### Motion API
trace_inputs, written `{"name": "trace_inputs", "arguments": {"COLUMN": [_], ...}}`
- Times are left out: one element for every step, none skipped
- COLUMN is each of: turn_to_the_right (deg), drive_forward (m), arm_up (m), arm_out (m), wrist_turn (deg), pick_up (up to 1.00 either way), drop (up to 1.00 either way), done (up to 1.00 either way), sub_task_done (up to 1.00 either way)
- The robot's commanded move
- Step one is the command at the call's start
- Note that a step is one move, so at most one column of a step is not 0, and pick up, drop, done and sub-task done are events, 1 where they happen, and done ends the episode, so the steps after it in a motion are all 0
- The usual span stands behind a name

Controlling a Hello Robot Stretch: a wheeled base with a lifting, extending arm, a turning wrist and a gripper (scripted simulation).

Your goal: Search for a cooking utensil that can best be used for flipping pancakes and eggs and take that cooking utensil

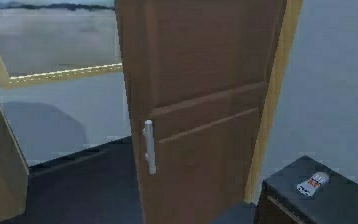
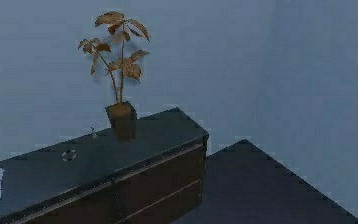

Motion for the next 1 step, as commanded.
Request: {"name": "trace_inputs", "arguments": {"turn_to_the_right": [-45.0], "drive_forward": [0.00], "arm_up": [0.00], "arm_out": [0.00], "wrist_turn": [0.0], "pick_up": [0.00], "drop": [0.00], "done": [0.00], "sub_task_done": [0.00]}}
